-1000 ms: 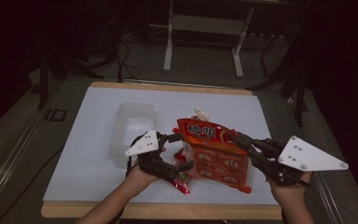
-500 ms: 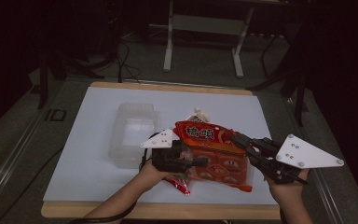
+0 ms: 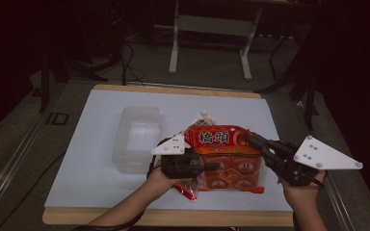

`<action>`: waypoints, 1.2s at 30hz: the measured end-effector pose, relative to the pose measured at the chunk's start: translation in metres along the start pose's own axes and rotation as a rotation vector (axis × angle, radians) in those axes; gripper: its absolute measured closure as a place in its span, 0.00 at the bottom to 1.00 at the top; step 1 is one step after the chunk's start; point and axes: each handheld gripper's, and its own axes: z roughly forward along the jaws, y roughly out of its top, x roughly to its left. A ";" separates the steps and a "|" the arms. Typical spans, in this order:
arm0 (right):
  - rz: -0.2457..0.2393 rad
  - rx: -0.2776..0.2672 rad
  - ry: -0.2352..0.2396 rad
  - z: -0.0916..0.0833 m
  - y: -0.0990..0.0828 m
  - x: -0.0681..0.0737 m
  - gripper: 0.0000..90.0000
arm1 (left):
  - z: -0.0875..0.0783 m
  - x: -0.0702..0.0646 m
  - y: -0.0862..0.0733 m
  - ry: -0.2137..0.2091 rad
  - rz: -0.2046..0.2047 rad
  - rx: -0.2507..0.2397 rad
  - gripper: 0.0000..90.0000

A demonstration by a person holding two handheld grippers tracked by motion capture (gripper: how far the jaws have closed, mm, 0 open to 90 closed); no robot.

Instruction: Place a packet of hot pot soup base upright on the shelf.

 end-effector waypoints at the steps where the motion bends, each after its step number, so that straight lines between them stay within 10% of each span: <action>1: 0.000 0.000 0.000 0.000 0.000 0.000 0.97 | 0.000 0.000 0.000 0.000 0.000 0.000 0.79; 8: 0.008 -0.032 -0.029 -0.003 0.002 -0.005 0.93 | -0.006 -0.005 0.017 0.051 0.029 -0.008 0.80; 25: 0.060 -0.083 -0.125 -0.008 0.000 -0.010 0.31 | -0.043 0.003 0.052 0.198 0.068 -0.121 0.80; 36: 0.126 -0.134 -0.126 -0.012 -0.012 -0.015 0.13 | -0.086 0.022 0.070 0.408 0.098 -0.222 0.80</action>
